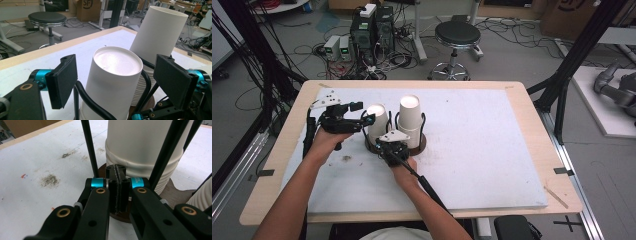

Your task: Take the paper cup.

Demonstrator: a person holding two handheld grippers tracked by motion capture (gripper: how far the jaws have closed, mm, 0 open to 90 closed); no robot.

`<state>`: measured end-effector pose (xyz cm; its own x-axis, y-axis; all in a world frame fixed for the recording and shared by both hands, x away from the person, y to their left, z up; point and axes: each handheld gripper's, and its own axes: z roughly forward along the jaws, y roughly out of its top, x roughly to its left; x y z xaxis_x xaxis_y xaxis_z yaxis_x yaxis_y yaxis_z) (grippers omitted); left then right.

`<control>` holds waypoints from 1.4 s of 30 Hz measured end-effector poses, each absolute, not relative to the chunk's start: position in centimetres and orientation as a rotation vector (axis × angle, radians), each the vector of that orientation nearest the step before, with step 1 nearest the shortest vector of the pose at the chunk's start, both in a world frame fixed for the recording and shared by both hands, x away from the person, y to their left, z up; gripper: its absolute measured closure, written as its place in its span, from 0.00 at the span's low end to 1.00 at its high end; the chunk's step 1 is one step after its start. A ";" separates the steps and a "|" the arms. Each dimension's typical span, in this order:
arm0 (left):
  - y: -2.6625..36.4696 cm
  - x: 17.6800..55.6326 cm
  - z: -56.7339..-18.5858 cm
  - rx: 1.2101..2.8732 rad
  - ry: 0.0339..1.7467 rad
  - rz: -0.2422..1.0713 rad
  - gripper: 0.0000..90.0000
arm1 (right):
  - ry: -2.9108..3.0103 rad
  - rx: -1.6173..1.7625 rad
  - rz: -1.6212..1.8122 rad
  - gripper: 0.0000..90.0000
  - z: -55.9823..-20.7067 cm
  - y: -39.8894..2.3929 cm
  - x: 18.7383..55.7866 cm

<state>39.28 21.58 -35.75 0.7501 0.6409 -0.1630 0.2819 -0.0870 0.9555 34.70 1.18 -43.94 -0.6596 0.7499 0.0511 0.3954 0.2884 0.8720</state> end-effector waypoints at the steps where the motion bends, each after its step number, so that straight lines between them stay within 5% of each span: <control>1: 21.4 39.3 -35.8 1.679 0.740 0.349 0.22 | 2.195 1.033 1.323 1.00 -43.9 1.2 34.7; 13: 20.3 40.2 -36.6 1.689 0.772 0.335 0.22 | 2.202 1.040 1.330 1.00 -43.9 1.2 34.8; 20: 19.9 40.1 -36.5 1.713 0.738 0.380 0.36 | 2.205 1.042 1.330 1.00 -43.9 1.1 34.8; 42: 20.4 39.1 -33.0 1.627 0.694 0.439 0.39 | 2.214 1.040 1.344 0.99 -43.9 1.1 34.9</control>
<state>39.09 20.40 -32.98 0.7466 0.6578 -0.0997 0.1910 -0.0683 0.9792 34.92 1.09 -43.94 -0.6699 0.7386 0.0756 0.4081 0.2812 0.8685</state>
